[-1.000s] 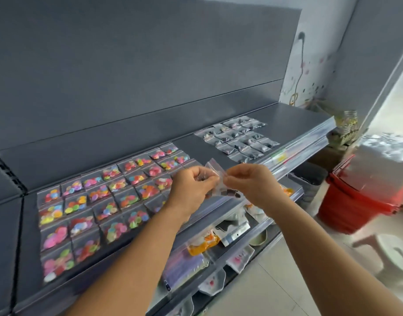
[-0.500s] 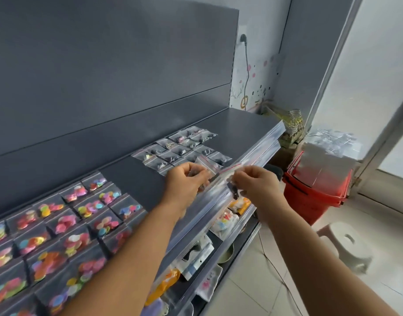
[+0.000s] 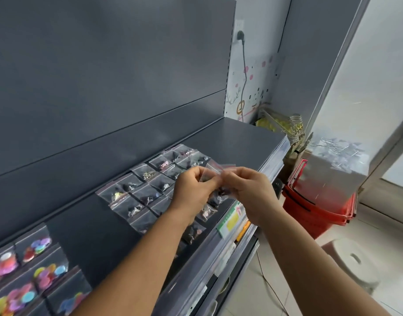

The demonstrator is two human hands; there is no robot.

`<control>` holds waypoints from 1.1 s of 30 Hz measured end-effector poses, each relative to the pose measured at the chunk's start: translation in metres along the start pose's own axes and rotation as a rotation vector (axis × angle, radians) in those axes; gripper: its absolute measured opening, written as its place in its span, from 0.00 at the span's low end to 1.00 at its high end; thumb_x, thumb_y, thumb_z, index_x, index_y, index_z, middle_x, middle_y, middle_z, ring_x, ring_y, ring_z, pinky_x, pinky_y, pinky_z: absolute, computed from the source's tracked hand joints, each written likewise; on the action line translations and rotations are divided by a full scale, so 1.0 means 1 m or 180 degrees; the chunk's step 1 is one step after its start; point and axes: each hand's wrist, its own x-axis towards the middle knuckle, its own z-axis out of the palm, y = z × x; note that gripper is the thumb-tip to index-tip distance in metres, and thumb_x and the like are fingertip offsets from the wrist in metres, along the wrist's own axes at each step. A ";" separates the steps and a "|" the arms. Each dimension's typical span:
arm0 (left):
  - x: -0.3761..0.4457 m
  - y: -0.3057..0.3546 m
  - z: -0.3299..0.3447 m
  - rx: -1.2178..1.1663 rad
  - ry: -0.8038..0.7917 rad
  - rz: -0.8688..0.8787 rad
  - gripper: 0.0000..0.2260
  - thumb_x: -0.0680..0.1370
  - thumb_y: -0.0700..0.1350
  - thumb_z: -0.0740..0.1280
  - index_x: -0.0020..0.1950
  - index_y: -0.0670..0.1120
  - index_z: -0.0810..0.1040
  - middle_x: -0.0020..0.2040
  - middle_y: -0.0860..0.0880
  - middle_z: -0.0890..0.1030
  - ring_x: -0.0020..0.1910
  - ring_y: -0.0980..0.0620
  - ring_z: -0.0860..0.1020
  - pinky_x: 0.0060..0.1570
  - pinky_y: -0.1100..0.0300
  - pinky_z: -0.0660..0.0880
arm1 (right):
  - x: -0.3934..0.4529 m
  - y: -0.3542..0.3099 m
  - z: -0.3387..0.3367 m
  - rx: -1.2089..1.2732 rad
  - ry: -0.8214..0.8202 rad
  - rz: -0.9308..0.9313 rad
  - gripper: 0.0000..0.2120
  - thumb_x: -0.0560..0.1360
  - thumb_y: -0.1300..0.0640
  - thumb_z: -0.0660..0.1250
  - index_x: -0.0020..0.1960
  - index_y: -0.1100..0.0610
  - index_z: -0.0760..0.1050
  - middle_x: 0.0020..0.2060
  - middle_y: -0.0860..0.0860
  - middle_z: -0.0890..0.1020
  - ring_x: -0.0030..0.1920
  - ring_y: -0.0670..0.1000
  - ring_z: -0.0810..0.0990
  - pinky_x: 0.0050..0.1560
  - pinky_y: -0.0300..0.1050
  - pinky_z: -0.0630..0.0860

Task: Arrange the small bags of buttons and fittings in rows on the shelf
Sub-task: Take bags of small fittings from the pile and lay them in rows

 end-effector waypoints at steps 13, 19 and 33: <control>0.051 -0.004 -0.026 -0.0346 0.0505 -0.0301 0.03 0.75 0.37 0.70 0.44 0.44 0.81 0.38 0.49 0.83 0.36 0.55 0.80 0.40 0.61 0.79 | 0.101 0.004 0.011 0.0323 -0.0697 0.0169 0.08 0.74 0.63 0.68 0.36 0.60 0.78 0.30 0.56 0.78 0.30 0.51 0.77 0.34 0.45 0.78; 0.080 0.000 0.003 0.0415 0.1363 -0.0259 0.04 0.75 0.43 0.70 0.41 0.49 0.82 0.37 0.52 0.84 0.34 0.57 0.80 0.38 0.64 0.78 | 0.154 -0.001 -0.002 0.0071 -0.1263 0.0229 0.10 0.74 0.61 0.68 0.34 0.59 0.80 0.30 0.53 0.80 0.32 0.51 0.76 0.45 0.51 0.76; 0.107 -0.022 0.057 0.1620 0.2235 -0.0931 0.05 0.77 0.43 0.66 0.44 0.52 0.73 0.41 0.49 0.82 0.36 0.51 0.82 0.41 0.51 0.81 | 0.230 0.030 -0.034 -0.1814 -0.1645 -0.0178 0.10 0.74 0.60 0.65 0.39 0.64 0.81 0.25 0.49 0.78 0.28 0.49 0.71 0.32 0.40 0.71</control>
